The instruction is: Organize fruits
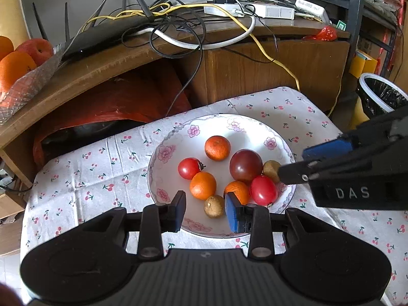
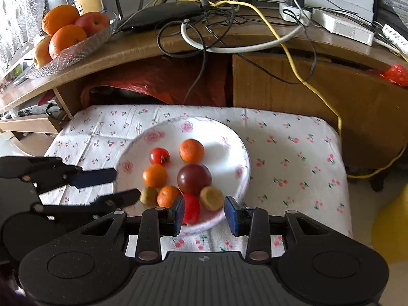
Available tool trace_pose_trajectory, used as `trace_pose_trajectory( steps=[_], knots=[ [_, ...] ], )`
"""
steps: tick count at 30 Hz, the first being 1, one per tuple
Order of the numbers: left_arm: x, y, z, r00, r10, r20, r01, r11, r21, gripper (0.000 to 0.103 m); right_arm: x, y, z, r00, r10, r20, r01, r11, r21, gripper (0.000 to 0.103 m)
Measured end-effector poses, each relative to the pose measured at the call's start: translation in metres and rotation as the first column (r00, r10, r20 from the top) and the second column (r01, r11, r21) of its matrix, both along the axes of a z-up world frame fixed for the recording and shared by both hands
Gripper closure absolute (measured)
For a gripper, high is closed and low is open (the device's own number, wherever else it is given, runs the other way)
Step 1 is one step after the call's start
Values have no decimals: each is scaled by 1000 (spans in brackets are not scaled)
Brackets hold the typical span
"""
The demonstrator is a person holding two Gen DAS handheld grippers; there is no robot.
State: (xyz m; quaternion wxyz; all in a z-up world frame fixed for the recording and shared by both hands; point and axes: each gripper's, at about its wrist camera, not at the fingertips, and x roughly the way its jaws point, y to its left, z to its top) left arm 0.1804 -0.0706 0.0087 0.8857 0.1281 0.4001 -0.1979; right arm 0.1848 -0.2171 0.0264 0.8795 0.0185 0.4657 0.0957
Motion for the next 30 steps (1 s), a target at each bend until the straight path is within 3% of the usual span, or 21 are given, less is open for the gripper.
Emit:
trace_pose_trajectory(
  steps=[24, 30],
  knots=[
    [-41, 6, 13, 998, 65, 15, -65, 998, 7, 55, -52, 7, 14, 999, -47, 15, 48, 998, -51, 68],
    [-49, 9, 17, 997, 76, 31, -76, 997, -3, 46, -63, 9, 14, 999, -49, 12, 50, 998, -41, 68]
  ],
)
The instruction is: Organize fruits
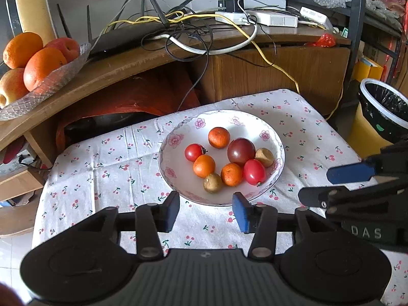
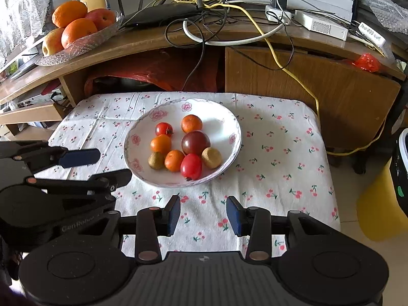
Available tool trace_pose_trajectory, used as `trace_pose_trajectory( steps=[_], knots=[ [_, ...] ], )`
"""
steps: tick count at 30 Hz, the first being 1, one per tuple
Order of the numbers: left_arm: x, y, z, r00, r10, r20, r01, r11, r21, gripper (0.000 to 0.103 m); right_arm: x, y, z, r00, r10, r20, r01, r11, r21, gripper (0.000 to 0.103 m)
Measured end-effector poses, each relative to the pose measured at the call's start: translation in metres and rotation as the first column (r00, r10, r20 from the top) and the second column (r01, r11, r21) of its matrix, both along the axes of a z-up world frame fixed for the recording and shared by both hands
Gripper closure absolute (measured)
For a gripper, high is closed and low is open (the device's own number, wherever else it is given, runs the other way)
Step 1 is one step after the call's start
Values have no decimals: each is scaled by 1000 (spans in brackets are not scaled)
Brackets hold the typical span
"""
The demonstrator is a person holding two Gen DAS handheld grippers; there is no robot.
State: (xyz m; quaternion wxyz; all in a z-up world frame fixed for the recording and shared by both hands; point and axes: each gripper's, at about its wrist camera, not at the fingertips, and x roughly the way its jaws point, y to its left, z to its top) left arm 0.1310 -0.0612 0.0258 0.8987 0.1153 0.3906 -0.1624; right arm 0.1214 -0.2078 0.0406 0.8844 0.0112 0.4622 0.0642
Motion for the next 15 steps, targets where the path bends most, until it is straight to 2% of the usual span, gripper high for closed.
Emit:
trace_pose_trajectory(
  steps=[9, 15],
  knots=[
    [-13, 5, 2, 999, 25, 28, -26, 1000, 13, 36, -13, 3, 3, 1000, -10, 5, 10, 1000, 5, 68],
    [-23, 12, 1, 997, 61, 39, -61, 998, 5, 26, -24, 4, 4, 1000, -16, 2, 16, 1000, 17, 67]
  ],
)
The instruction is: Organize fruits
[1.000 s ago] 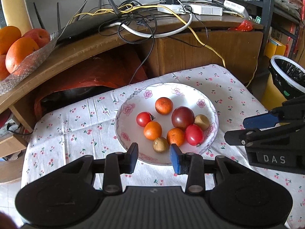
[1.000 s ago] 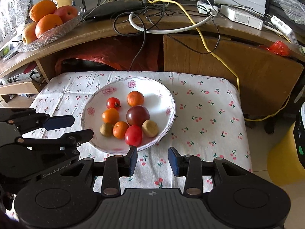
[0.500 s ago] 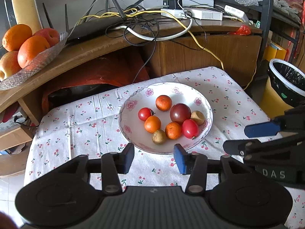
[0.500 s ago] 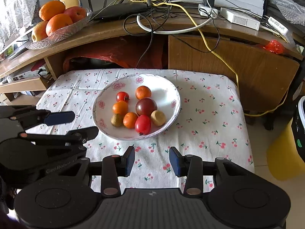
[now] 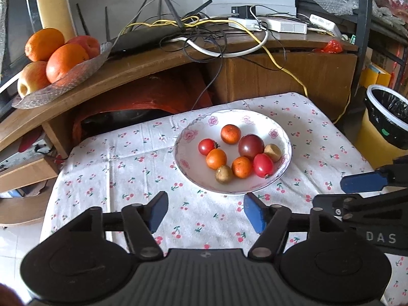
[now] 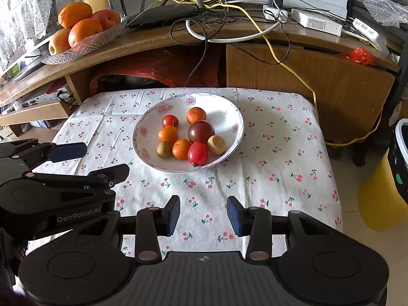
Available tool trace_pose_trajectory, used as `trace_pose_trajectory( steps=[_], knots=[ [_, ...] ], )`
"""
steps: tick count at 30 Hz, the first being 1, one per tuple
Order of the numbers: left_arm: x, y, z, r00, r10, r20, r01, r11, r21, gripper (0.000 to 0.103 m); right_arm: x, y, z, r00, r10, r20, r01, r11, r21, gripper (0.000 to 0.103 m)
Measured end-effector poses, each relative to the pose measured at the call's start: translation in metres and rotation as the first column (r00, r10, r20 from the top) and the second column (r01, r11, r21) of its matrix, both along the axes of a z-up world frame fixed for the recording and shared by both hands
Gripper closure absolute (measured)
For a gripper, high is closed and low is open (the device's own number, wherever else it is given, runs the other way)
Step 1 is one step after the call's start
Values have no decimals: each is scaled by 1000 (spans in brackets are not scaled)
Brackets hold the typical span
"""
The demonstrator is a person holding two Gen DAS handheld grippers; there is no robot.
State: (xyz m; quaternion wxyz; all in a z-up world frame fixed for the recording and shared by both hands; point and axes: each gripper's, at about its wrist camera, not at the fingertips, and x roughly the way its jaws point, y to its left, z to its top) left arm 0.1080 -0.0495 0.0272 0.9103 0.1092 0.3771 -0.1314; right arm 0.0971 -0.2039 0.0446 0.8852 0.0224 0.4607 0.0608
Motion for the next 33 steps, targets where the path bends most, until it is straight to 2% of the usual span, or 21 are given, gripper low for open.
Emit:
trace_pose_trajectory(
  steps=[13, 19, 25, 33],
  knots=[
    [-28, 8, -4, 998, 60, 22, -61, 998, 14, 1, -26, 5, 6, 1000, -6, 9, 6, 1000, 16, 67],
    [-42, 12, -3, 997, 78, 28, -78, 997, -6, 0, -41, 3, 6, 1000, -23, 7, 23, 999, 28, 66],
    [-55, 18, -2, 996, 88, 12, -87, 994, -58, 0, -52, 2, 5, 1000, -31, 4, 31, 999, 31, 66],
    [-69, 20, -3, 996, 84, 13, -83, 995, -62, 0, -63, 4, 6, 999, -30, 11, 30, 999, 28, 66]
  ],
)
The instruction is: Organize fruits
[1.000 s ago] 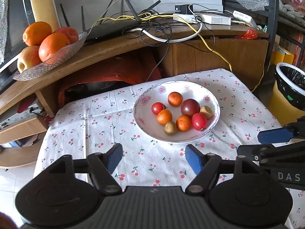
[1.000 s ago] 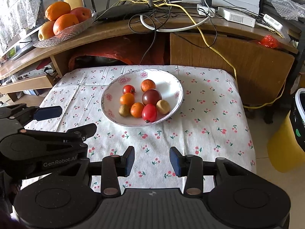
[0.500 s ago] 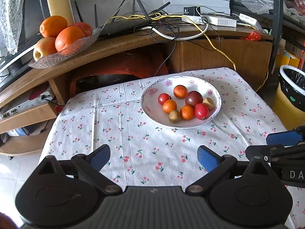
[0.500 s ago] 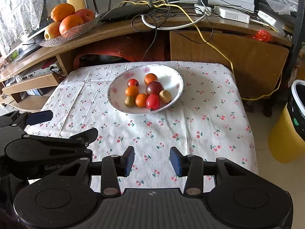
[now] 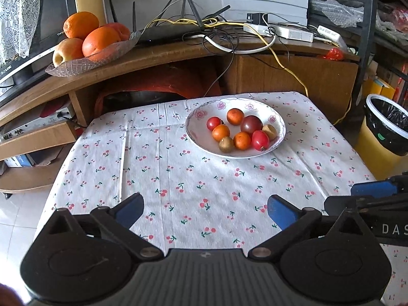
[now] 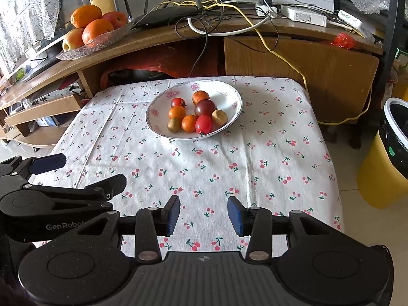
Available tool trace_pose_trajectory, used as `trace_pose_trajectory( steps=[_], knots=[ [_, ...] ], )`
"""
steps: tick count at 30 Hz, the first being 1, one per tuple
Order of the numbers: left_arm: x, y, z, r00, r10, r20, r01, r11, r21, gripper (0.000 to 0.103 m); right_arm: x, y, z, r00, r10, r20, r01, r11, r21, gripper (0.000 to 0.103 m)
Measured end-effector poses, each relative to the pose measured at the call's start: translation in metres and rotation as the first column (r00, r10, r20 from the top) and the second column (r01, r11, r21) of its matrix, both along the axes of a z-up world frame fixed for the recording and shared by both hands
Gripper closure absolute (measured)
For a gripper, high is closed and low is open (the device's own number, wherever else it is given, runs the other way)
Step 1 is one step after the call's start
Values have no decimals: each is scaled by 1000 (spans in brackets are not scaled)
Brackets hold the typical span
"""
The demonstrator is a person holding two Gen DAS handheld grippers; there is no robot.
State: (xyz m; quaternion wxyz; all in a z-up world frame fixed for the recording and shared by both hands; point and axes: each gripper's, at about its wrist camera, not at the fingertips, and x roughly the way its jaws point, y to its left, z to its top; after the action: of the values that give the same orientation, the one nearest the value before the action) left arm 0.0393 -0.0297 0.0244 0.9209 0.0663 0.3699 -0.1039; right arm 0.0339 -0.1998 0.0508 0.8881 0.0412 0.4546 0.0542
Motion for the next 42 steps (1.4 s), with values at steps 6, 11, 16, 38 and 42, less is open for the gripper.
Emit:
trace_pose_trajectory(
  steps=[6, 11, 16, 38, 42],
  knots=[
    [-8, 4, 2, 1000, 19, 9, -19, 1000, -12, 0, -6, 4, 2, 1000, 9, 17, -9, 1000, -20, 66],
    [-12, 5, 2, 1000, 23, 11, -23, 1000, -12, 0, -12, 7, 2, 1000, 17, 21, -16, 999, -31, 65],
    [-18, 8, -1, 1000, 21, 5, -21, 1000, -7, 0, -15, 8, 2, 1000, 19, 20, -19, 999, -37, 65],
    [-35, 15, -3, 999, 39, 9, -39, 999, -3, 0, -30, 17, 3, 998, 40, 38, -37, 997, -73, 63],
    [-37, 13, -3, 999, 36, 18, -36, 999, 11, 0, -32, 18, 3, 999, 40, 37, -37, 997, -74, 63]
  ],
)
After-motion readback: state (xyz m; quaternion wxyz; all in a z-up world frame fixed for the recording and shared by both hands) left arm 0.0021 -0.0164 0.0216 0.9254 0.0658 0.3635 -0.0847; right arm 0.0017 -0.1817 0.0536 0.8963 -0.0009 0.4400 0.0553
